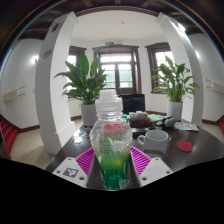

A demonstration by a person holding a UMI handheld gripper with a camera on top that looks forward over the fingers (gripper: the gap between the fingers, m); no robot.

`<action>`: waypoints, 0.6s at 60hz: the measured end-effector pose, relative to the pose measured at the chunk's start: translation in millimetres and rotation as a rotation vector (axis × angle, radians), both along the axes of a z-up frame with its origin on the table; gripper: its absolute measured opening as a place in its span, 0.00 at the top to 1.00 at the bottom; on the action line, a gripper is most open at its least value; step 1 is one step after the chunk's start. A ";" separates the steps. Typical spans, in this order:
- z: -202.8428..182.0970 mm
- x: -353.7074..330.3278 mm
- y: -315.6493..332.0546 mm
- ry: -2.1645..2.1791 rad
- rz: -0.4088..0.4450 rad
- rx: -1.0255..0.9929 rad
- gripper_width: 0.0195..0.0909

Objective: Pour water

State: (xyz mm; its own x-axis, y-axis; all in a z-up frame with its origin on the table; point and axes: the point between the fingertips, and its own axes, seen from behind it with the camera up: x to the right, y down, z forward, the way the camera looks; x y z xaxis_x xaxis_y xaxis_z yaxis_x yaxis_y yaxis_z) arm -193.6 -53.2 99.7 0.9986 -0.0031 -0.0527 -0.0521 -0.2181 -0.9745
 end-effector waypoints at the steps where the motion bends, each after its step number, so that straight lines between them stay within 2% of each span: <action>1: -0.4 1.2 0.3 -0.014 -0.004 0.002 0.54; 6: 1.6 -0.9 0.8 -0.030 0.014 0.040 0.60; 11: 3.3 -1.1 3.8 -0.029 0.020 0.083 0.73; 14: 4.6 -1.7 3.8 -0.026 0.025 0.101 0.74; 15: 5.4 -1.8 4.0 -0.023 0.027 0.106 0.80; 16: 5.7 -2.0 4.3 -0.025 0.029 0.108 0.81; 29: 2.8 -1.2 8.9 -0.009 0.039 0.092 0.80; 36: 18.6 -0.8 26.5 0.222 0.008 0.080 0.81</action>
